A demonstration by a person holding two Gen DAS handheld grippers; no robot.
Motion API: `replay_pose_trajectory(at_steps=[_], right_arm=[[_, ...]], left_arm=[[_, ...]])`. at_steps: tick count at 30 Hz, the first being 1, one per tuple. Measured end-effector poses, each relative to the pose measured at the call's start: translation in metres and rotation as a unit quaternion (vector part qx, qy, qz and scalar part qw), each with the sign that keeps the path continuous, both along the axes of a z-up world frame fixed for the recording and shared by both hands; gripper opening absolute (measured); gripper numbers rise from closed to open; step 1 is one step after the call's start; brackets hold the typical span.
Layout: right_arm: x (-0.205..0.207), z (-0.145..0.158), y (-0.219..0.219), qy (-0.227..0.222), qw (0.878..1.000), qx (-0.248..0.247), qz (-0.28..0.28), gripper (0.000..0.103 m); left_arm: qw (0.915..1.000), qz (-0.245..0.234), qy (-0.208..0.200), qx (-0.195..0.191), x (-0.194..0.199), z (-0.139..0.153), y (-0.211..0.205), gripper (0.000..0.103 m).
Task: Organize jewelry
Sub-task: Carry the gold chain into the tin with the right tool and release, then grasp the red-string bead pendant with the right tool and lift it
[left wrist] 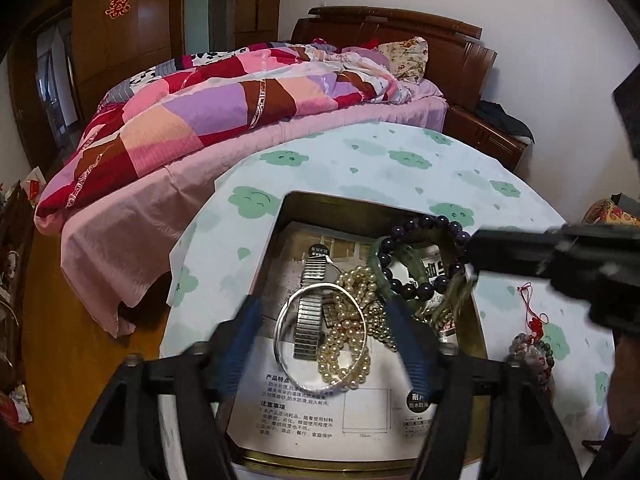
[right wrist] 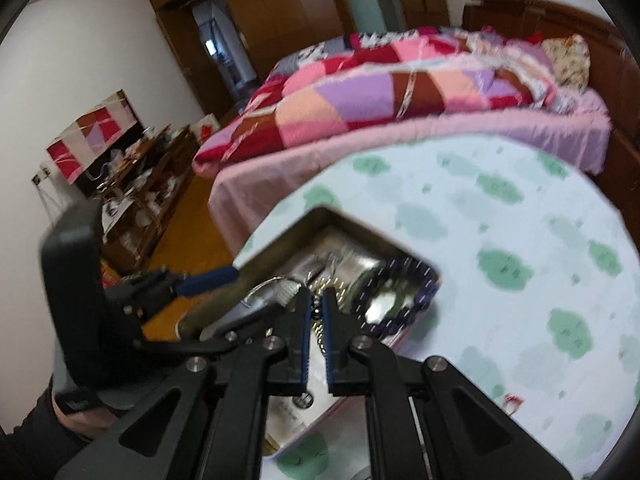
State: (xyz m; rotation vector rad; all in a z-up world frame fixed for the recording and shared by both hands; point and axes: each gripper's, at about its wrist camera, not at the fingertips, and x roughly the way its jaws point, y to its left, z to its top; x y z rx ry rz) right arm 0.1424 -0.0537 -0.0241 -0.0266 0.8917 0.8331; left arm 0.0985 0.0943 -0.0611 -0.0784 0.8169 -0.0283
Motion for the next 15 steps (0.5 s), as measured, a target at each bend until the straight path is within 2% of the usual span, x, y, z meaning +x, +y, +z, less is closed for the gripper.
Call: replay_pose_trajectory(at_steps=[3, 5, 6, 7, 9, 12, 15], right_arm=[[0.0, -0.002, -0.011, 0.001, 1.0, 0.011, -0.009, 0.017], [-0.004, 0.002, -0.03, -0.004, 1.0, 0.02, -0.016, 0.036], [-0.008, 0.003, -0.036, -0.011, 1.0, 0.018, -0.023, 0.052], [-0.011, 0.005, -0.049, -0.025, 0.999, 0.015, -0.036, 0.061], [-0.013, 0.006, -0.073, -0.033, 0.998, 0.01, -0.058, 0.062], [-0.014, 0.0, -0.108, -0.019, 0.995, 0.001, -0.096, 0.062], [-0.022, -0.011, -0.131, -0.013, 0.992, -0.03, -0.119, 0.062]], left_arm=[[0.9999, -0.002, -0.013, 0.001, -0.006, 0.006, -0.001, 0.082], [0.9998, -0.002, -0.02, 0.002, -0.011, 0.011, -0.002, 0.083], [0.9997, -0.005, -0.025, 0.004, -0.013, 0.013, -0.003, 0.084], [0.9995, -0.006, -0.029, 0.01, -0.016, 0.014, -0.005, 0.084], [0.9991, -0.003, -0.033, 0.026, -0.018, 0.015, -0.009, 0.085], [0.9982, 0.002, -0.036, 0.047, -0.022, 0.013, -0.017, 0.085], [0.9974, 0.008, -0.036, 0.062, -0.029, 0.01, -0.026, 0.085]])
